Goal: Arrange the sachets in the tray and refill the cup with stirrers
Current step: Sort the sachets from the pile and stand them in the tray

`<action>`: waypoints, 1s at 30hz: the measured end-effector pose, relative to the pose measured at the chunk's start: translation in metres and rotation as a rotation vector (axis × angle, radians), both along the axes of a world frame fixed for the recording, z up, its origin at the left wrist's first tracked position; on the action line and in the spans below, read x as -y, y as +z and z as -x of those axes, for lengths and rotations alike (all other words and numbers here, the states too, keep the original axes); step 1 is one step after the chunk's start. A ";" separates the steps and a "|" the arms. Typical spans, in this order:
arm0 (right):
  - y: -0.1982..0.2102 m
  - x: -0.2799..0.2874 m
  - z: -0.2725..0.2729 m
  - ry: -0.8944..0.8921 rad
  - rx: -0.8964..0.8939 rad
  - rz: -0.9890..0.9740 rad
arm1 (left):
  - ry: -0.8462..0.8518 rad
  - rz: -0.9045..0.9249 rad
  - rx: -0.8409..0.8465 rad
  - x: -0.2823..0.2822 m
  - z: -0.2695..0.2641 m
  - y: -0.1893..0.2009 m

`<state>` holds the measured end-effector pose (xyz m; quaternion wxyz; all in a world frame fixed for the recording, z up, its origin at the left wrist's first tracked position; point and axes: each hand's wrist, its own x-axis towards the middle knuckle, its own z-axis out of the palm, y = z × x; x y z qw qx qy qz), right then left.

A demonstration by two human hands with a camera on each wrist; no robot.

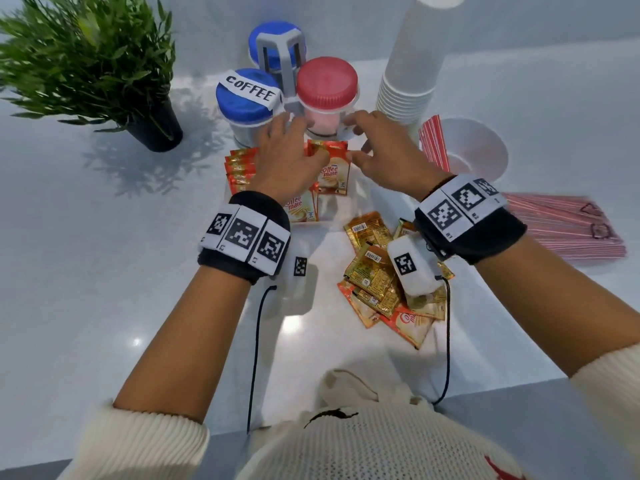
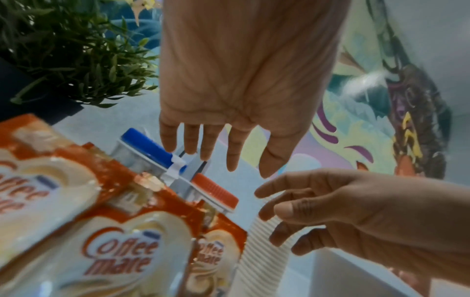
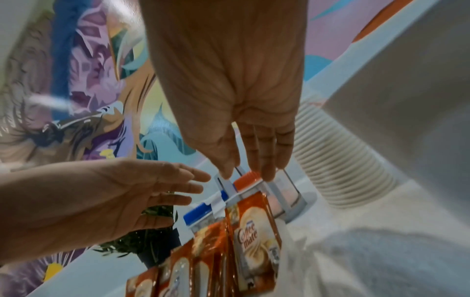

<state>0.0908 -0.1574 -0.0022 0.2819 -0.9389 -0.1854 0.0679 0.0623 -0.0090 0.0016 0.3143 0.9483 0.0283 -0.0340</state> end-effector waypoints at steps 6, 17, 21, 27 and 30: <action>0.004 0.031 0.029 0.073 -0.105 0.081 | -0.085 0.304 0.028 0.026 0.026 0.008; -0.032 0.042 0.088 0.119 -0.275 0.240 | -0.188 -0.006 -0.390 0.046 0.058 -0.044; -0.033 0.047 0.097 0.084 -0.238 0.211 | -0.145 0.128 -0.430 0.051 0.066 -0.053; -0.030 0.055 0.109 0.119 -0.260 0.148 | 0.035 0.499 -0.395 0.053 0.067 -0.049; -0.031 0.060 0.108 0.046 -0.118 0.037 | 0.061 0.669 -0.398 0.052 0.065 -0.040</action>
